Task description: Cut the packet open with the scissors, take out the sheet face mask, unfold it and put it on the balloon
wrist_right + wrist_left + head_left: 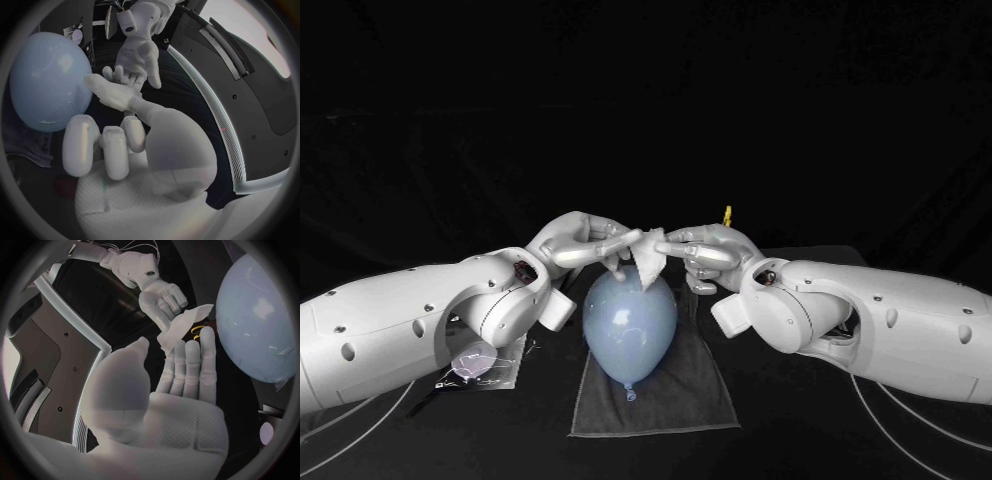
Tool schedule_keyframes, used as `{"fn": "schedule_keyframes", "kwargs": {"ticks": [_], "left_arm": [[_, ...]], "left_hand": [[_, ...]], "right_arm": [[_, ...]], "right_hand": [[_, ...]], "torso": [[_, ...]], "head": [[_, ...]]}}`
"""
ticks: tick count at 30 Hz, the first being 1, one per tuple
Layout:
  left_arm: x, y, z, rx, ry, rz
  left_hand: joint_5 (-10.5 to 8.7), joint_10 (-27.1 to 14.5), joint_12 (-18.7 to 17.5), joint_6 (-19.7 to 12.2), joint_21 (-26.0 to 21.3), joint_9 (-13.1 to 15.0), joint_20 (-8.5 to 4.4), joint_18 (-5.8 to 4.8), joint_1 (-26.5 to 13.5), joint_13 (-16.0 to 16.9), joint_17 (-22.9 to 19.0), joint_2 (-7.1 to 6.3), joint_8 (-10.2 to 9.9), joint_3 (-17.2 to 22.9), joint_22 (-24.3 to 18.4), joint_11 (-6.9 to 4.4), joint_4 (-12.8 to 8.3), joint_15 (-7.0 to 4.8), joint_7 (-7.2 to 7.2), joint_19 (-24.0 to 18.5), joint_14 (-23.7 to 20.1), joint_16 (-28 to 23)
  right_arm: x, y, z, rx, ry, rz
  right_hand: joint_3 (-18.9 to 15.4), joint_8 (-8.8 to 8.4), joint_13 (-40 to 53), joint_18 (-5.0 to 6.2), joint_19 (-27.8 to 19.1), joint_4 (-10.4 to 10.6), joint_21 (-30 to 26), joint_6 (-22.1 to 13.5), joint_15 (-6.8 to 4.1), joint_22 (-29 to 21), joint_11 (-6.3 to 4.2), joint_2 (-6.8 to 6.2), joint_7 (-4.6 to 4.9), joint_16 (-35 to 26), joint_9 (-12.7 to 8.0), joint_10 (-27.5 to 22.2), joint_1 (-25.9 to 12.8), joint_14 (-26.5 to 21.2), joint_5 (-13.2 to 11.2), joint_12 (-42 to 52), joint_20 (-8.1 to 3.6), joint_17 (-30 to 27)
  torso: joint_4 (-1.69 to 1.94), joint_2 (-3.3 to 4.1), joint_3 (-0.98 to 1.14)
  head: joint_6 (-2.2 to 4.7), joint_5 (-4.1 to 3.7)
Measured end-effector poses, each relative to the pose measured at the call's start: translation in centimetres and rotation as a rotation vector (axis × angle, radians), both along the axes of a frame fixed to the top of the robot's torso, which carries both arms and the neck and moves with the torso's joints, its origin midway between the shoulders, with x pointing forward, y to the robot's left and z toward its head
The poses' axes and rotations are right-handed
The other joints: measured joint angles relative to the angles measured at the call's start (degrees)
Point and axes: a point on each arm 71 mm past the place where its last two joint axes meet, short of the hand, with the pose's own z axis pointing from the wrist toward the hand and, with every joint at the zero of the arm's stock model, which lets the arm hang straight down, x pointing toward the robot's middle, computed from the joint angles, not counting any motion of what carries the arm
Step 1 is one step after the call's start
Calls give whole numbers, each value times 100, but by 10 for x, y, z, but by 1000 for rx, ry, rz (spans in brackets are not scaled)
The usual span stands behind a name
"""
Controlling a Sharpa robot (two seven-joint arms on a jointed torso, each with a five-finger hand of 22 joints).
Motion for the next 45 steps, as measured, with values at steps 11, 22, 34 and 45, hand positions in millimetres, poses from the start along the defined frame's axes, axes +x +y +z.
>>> {"fn": "schedule_keyframes", "kwargs": {"ticks": [11,22,34,45], "left_arm": [[-1,-2,-2,30,12,-16],[0,-4,-1,39,-10,-10],[-1,-5,1,20,-33,-16],[-1,-5,3,2,-57,-22]], "left_hand": [[0,-69,-80,144,-37,-79,0,64,1362,-81,9,270,0,309,-34,-52,-557,-21,-76,0,-100,0],[-1,7,-187,457,76,-120,0,63,1709,-199,-3,558,67,692,79,-125,-702,-60,-148,0,-140,15],[-3,80,-229,602,136,-137,-43,60,1658,-242,-14,608,135,737,115,-157,-697,-63,-246,-43,-137,23],[-48,237,-336,617,303,-135,-84,54,1643,-347,-72,628,269,1083,236,-204,-866,-127,-264,-84,-98,-2]], "right_arm": [[-1,1,1,4,-6,1],[-1,0,0,-1,-4,7],[1,0,-2,-17,-2,5],[2,-4,-2,-25,-4,-7]], "right_hand": [[0,4,-1,0,-1,0,-1,-1,1,-4,0,1,-1,-5,0,0,0,0,-4,0,1,4],[-1,5,-1,0,-10,0,-2,-4,1,-3,-1,8,-5,-6,0,-1,8,-1,-24,0,10,4],[23,5,-46,0,-11,-24,-106,8,11,0,-1,7,9,-23,0,-1,7,-10,3,-46,11,0],[-742,-659,-808,67,-142,272,-1464,-926,268,-1,284,-622,388,-583,-296,-686,-624,0,32,-1032,189,1]], "torso": [[1,1,0],[1,-1,-3],[3,-1,-5],[1,1,-2]], "head": [[-4,-5],[0,-19],[-12,-13],[-16,-19]]}}
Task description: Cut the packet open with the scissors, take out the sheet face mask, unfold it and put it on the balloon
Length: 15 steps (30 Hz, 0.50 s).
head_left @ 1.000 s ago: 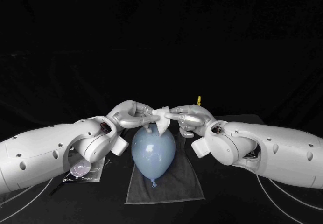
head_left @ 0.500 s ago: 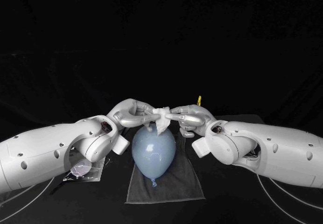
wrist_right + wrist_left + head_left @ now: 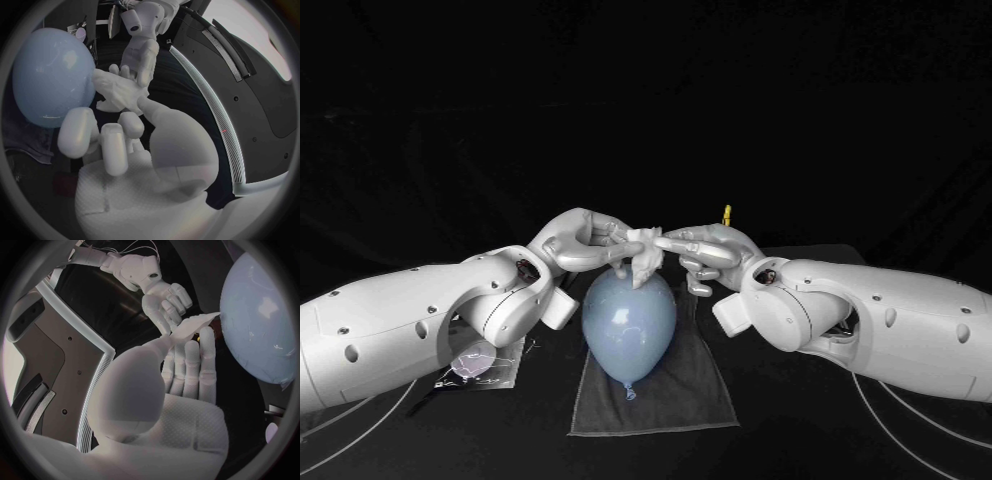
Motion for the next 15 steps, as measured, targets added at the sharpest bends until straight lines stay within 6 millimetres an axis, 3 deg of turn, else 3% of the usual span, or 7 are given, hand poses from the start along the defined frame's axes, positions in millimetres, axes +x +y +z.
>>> {"fn": "schedule_keyframes", "kwargs": {"ticks": [4,8,12,15], "left_arm": [[0,0,0,-4,-5,-1],[0,0,1,-6,-8,-2],[0,0,3,-6,-10,-7],[0,0,5,-5,-11,-17]], "left_hand": [[10,13,0,-12,70,0,-20,-2,-1,-19,-13,-1,20,116,51,0,-58,-20,12,-20,20,0],[25,14,-24,-5,111,0,-41,-5,-33,-27,-15,-33,34,161,88,-1,-75,-30,37,-41,31,0],[25,14,-24,-2,150,0,-41,-6,-63,-31,-23,-63,50,227,123,-1,-120,-30,40,-81,31,0],[25,14,-24,-2,154,0,-42,-7,-63,-38,-31,-63,50,243,141,-1,-105,-29,40,-81,31,0]], "right_arm": [[1,-5,0,-2,-3,-10],[2,-13,-1,-6,-7,-24],[5,-20,-2,-10,-12,-40],[7,-26,-2,-14,-18,-55]], "right_hand": [[-315,-198,-859,163,-273,163,-854,-249,53,-1,77,-80,69,-433,-92,-834,-79,-26,0,-1079,78,4],[-555,-215,-1406,288,-548,296,-1721,-270,127,-140,117,-138,88,-868,-111,-1322,-22,-239,0,-1697,150,-51],[-806,-215,-1749,517,-1026,436,-3207,-258,180,-835,161,-81,101,-1638,-123,-1602,138,-751,0,-1998,219,-741],[-953,-220,-2004,537,-1168,517,-3625,-216,214,-1140,211,-37,143,-2182,-129,-1756,254,-1139,1,-2203,260,-1240]], "torso": [[-3,1,-2],[-4,0,-2],[-3,-5,1],[-3,-9,2]], "head": [[1,-23],[1,-31],[9,-26],[25,-15]]}}
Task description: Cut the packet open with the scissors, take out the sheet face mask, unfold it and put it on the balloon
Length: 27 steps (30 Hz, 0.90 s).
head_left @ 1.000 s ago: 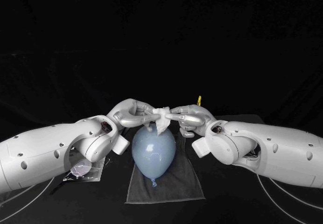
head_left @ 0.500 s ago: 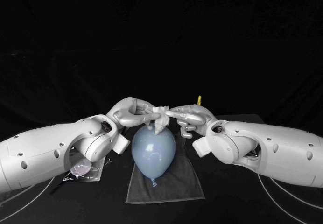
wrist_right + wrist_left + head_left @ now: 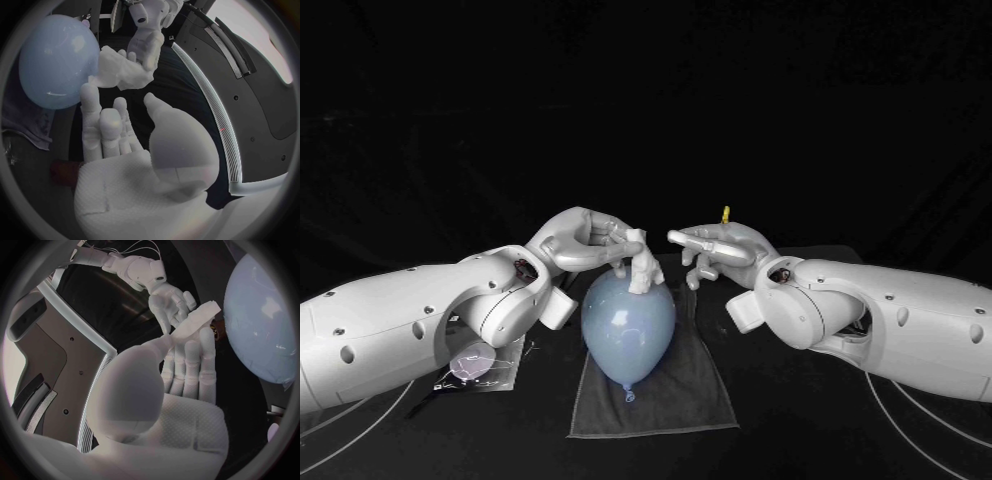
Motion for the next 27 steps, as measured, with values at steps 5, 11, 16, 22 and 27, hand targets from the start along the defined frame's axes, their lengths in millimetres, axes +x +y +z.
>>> {"fn": "schedule_keyframes", "kwargs": {"ticks": [5,11,16,22,27], "left_arm": [[-1,-2,3,6,1,-22],[-2,-4,8,14,7,-58],[-2,-7,16,18,12,-102],[3,-8,32,19,14,-159],[6,-9,44,12,25,-206]], "left_hand": [[0,0,0,0,39,0,1,-2,-39,0,-2,-39,38,57,16,0,-55,1,0,-41,0,0],[0,-1,0,-19,39,0,1,-5,-85,0,-4,-36,44,103,32,0,-70,2,19,-41,0,0],[0,-1,-22,-38,64,0,22,-6,-123,-8,-7,-31,44,110,50,1,-63,3,37,-63,0,0],[-1,-2,-44,-93,84,3,22,-7,-206,-20,-13,-23,44,197,62,1,-117,3,51,-104,0,0],[-1,-21,-44,-105,84,6,22,-8,-231,-20,-14,2,49,197,62,21,-117,4,58,-104,0,0]], "right_arm": [[5,-10,-1,-4,-11,-24],[11,-17,-3,-8,-19,-44],[16,-17,-8,-7,-12,-36],[18,-10,-14,10,13,5],[17,-2,-18,36,38,62]], "right_hand": [[-266,-16,-567,7,-207,142,-545,-6,88,-556,64,92,32,-1071,-28,-251,213,-764,0,-438,84,-918],[-633,-52,-1623,8,-516,318,-1309,52,245,-1428,175,232,111,-1736,-70,-357,413,-1400,0,-1321,239,-1463],[-1040,-137,-2577,5,-960,459,-1927,10,455,-2319,329,344,153,-2469,-137,-448,599,-2134,0,-2131,465,-2057],[-1606,-221,-3364,5,-1580,805,-1949,-147,697,-3328,490,581,114,-3433,-199,-426,568,-2695,1,-2721,718,-2866],[-2011,-226,-3705,4,-1688,1012,-1949,-208,760,-3790,533,1088,103,-3902,-230,-383,60,-2659,1,-2914,787,-3290]], "torso": [[0,0,3],[0,5,4],[3,7,5],[3,9,3],[2,8,2]], "head": [[20,4],[43,-7],[53,-21],[58,-43],[69,-65]]}}
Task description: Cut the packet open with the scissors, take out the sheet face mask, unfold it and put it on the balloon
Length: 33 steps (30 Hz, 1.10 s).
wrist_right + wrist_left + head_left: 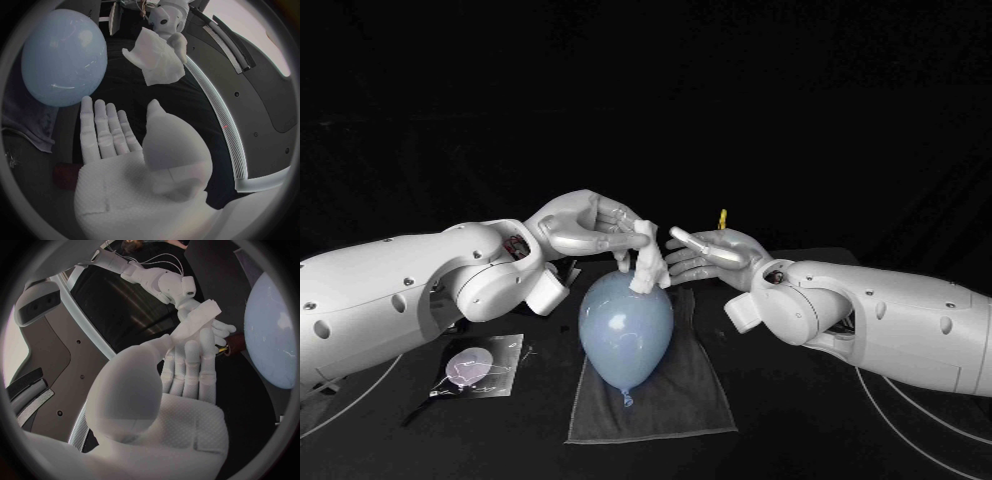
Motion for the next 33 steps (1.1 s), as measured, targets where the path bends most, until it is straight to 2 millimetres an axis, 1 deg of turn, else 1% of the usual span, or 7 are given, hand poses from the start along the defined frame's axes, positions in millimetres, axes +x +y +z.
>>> {"fn": "schedule_keyframes", "kwargs": {"ticks": [4,9,14,17,25,27,33], "left_arm": [[0,-3,4,-12,20,-34],[-2,-7,6,-24,43,-65],[-3,-11,6,-34,61,-88],[-4,-13,6,-39,69,-98],[-4,-15,6,-47,79,-107],[-3,-15,6,-47,81,-104],[1,-10,5,-41,84,-83]], "left_hand": [[-1,0,0,-9,0,0,0,-13,-12,0,-1,-1,20,0,5,0,0,0,-9,0,0,0],[-10,-1,0,-10,0,0,19,-37,-12,0,-1,-1,21,0,5,0,0,1,-9,-19,0,0],[-24,-1,0,-11,0,0,19,-38,-27,0,-2,-16,20,31,5,1,0,1,-10,-19,1,0],[-22,-1,0,-11,-1,0,20,-39,-27,-4,-2,-17,20,31,5,1,0,1,-10,-19,1,0],[-7,-2,0,-40,-1,43,20,-40,-45,-8,-3,-18,20,30,4,1,0,10,1,-19,10,0],[-7,-2,0,-40,-1,43,20,-40,-58,-8,-4,-4,20,30,4,2,0,11,1,-19,10,0],[-7,-3,0,-41,-1,45,20,-41,-56,-8,-4,-1,17,31,12,2,-1,11,0,-19,10,0]], "right_arm": [[-2,6,-1,23,17,48],[-5,11,-2,54,38,99],[-10,16,-1,100,60,148],[-14,19,0,132,72,175],[-25,24,3,205,101,240],[-27,24,4,220,107,252],[-33,19,7,259,120,269]], "right_hand": [[-352,0,-203,-10,147,11,29,0,-15,-199,-3,453,0,-191,-27,81,-456,158,0,-64,-18,-208],[-774,0,-379,-15,147,18,29,0,-15,-395,17,834,0,-385,-50,163,-1022,158,0,-125,-18,-380],[-1310,0,-536,-19,93,31,29,12,28,-598,34,1289,12,-538,-77,302,-1579,156,0,-131,36,-521],[-1393,0,-572,-19,81,42,29,22,28,-658,40,1348,21,-566,-87,308,-1733,156,0,-161,47,-555],[-1389,16,-585,-22,72,42,28,138,28,-747,37,1345,28,-605,-93,471,-1975,156,0,-161,56,-600],[-1296,57,-585,-23,72,39,28,238,56,-776,25,1357,37,-605,-94,585,-2053,190,0,-161,56,-613],[-1174,100,-585,-27,104,36,67,404,6,-828,-20,1342,68,-606,-94,785,-2113,319,1,-131,23,-625]], "torso": [[2,-5,4],[2,-6,3],[2,-5,4],[1,-1,3],[0,2,2],[1,2,2],[1,1,2]], "head": [[20,-16],[36,-34],[46,-47],[48,-55],[47,-66],[46,-70],[43,-83]]}}
